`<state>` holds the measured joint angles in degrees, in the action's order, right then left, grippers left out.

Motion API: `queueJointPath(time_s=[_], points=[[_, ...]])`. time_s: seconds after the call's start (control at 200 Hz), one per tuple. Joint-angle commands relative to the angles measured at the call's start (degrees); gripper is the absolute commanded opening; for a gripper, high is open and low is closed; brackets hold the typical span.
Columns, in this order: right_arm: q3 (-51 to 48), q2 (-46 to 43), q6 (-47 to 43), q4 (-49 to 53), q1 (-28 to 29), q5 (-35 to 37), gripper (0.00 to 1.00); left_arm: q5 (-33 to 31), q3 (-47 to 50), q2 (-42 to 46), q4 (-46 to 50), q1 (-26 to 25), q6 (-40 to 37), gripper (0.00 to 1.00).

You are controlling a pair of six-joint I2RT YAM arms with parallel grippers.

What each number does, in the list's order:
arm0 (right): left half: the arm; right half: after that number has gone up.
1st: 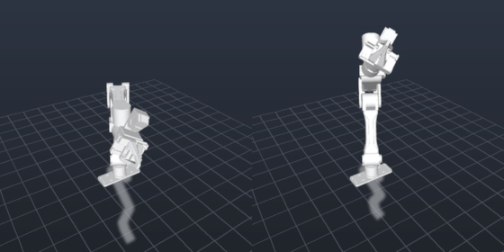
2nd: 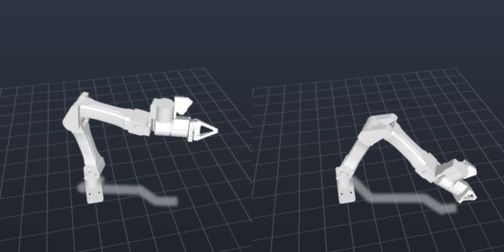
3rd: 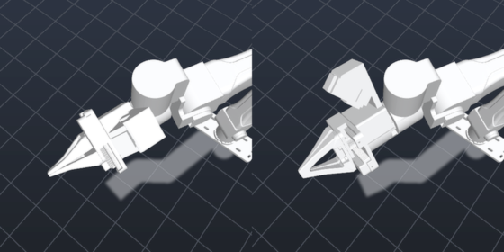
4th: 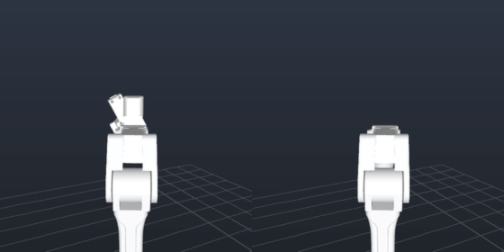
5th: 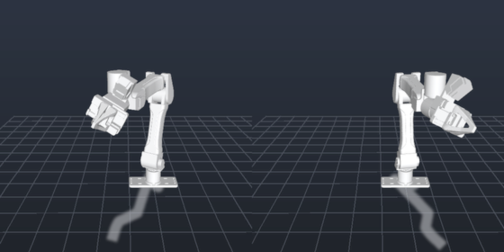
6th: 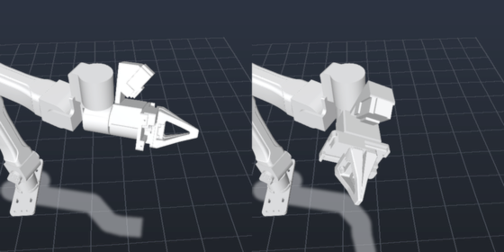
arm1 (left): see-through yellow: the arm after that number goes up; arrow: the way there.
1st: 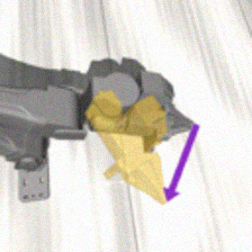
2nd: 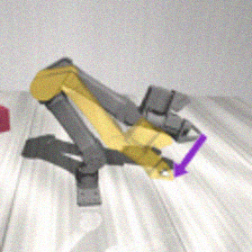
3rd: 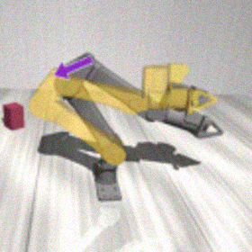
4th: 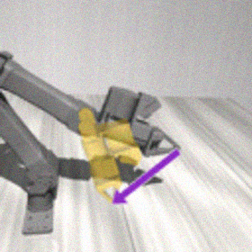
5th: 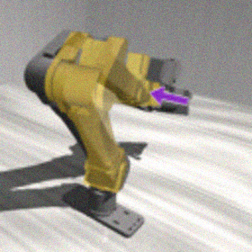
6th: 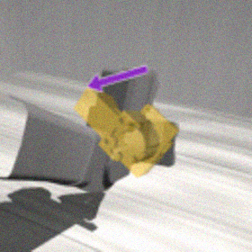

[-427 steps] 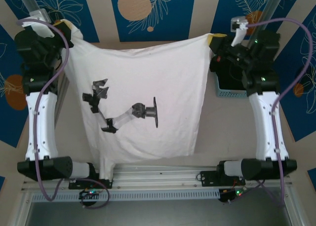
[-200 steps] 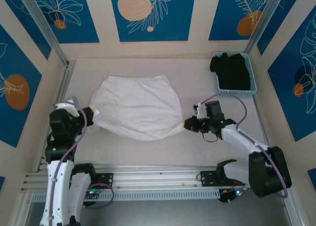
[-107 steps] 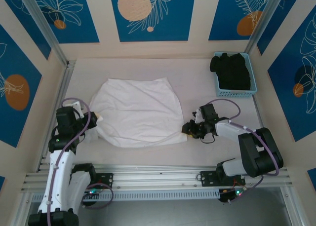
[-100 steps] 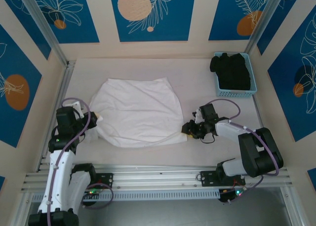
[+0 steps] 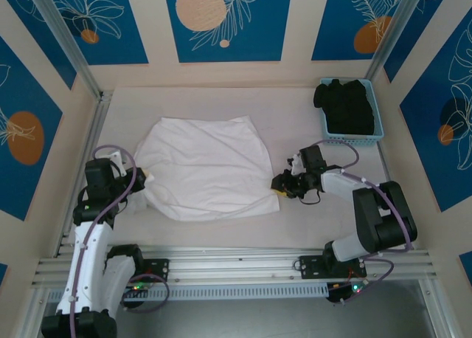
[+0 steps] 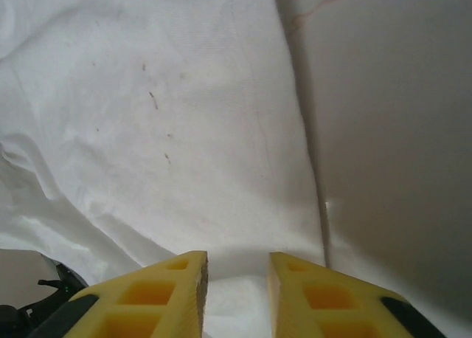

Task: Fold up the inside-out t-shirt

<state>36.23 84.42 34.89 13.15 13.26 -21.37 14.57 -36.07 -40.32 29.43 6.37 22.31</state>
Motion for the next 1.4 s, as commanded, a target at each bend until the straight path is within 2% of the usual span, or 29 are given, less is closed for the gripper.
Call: queueJointPath(time_s=[0.0, 0.135, 0.375, 0.535, 0.785, 0.96, 1.04, 1.095, 1.16, 1.225, 1.31, 1.395], points=[[1.11, 0.27, -1.07, 2.44, 0.00, -2.19, 0.27, 0.98, -1.64, 0.57, -0.43, 0.66, -1.04, 0.00], [0.16, -3.18, -1.72, 6.27, 0.26, 2.20, 0.36, 1.24, -1.54, 0.64, -0.62, 0.66, -0.95, 0.00], [-0.50, -3.75, -2.20, 7.79, 2.52, 4.68, 0.38, 2.08, -1.63, -0.03, -1.65, 0.66, -0.77, 0.00], [0.39, -2.20, -2.41, 7.07, 3.18, 4.38, 0.32, 2.14, -1.63, 0.23, -1.34, 0.66, -0.68, 0.00], [3.58, -2.52, -3.54, 5.78, 3.44, 2.22, 0.00, 2.35, -2.37, -0.10, -2.18, 0.66, -0.22, 0.00], [12.39, -2.10, -6.03, 3.39, 3.44, -2.19, 0.00, 1.49, -5.17, -3.21, -5.32, 0.73, 1.58, 0.00], [19.52, -2.69, -7.52, 4.20, 3.48, -4.53, 0.00, -0.11, -9.80, -5.55, -5.76, 0.88, 1.68, 0.00], [20.83, -5.37, -8.07, 4.19, 3.65, -5.17, 0.00, -1.88, -13.48, -6.33, -4.60, 1.30, 1.00, 0.00], [17.53, -9.49, -7.90, 4.08, 3.82, -5.68, 0.00, -4.35, -16.17, -5.54, -2.46, 1.86, 0.20, 0.00], [9.58, -13.61, -6.06, 3.86, 4.37, -5.97, 0.00, -6.18, -14.74, -3.16, -1.78, 2.02, 0.08, 0.00], [-1.08, -16.20, -2.26, 3.73, 5.95, -5.10, 0.00, -5.38, -9.59, -0.51, -2.39, 2.06, 0.48, 0.00], [-7.24, -15.76, -0.12, 3.38, 6.39, -3.80, 0.00, -3.18, -6.05, -0.70, -2.77, 2.06, 0.89, 0.00]])
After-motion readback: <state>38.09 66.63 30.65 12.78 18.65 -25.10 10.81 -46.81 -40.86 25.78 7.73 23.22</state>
